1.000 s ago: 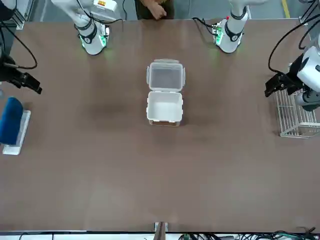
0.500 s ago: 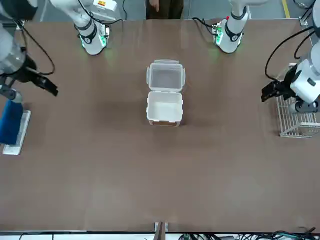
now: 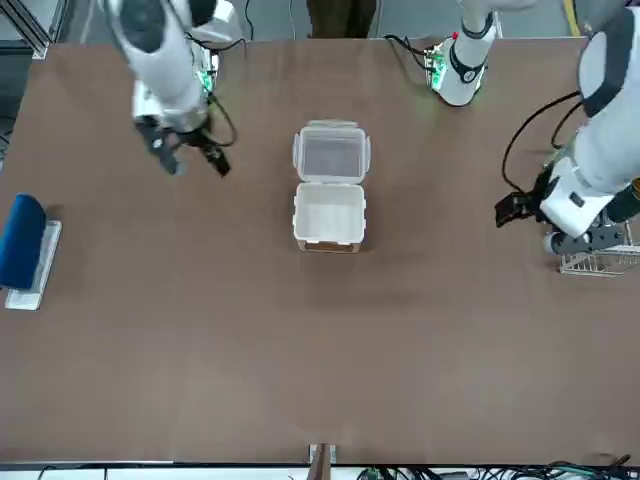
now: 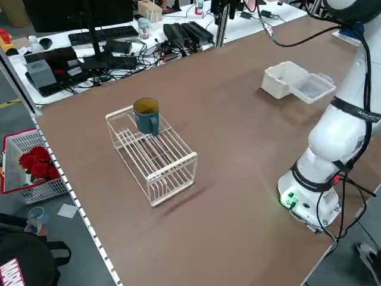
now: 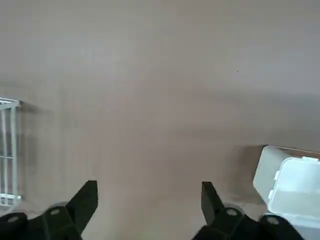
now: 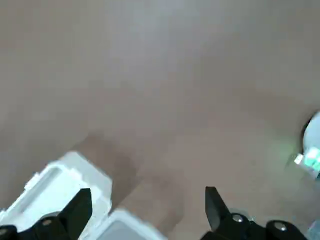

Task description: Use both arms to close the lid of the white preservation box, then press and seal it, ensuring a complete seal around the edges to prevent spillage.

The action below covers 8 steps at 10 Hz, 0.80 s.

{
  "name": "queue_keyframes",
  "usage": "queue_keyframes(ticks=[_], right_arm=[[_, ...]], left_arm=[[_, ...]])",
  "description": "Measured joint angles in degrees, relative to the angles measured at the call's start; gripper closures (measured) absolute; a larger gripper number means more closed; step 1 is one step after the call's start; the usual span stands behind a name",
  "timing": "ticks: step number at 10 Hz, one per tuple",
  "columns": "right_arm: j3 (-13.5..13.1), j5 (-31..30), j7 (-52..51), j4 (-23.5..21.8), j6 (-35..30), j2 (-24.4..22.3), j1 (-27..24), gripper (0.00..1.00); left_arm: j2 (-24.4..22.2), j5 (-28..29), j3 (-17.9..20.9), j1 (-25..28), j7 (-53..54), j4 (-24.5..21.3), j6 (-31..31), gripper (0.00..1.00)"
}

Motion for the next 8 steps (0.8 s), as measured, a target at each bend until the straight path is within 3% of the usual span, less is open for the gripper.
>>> queue_keyframes(ticks=[1,4,6,8], right_arm=[[0.0,1.9,6.9,-1.7,3.7,1.7,3.9,0.0],[-0.1,7.1,22.3,-2.6,14.3,9.7,14.6,0.0],[-0.2,7.8,30.7,-2.6,19.5,14.1,21.2,0.0],[-0.2,8.7,35.8,-2.6,22.4,17.3,25.1,0.0]], left_arm=[[0.1,-0.2,-0.4,0.0,-0.3,-1.6,1.1,0.13],[0.2,-1.4,-0.6,0.1,-0.3,-5.5,4.0,0.61],[0.2,-3.1,-1.4,0.0,-0.4,-6.7,4.3,0.74],[0.1,-5.7,-1.5,0.2,-0.5,-9.1,6.5,0.78]])
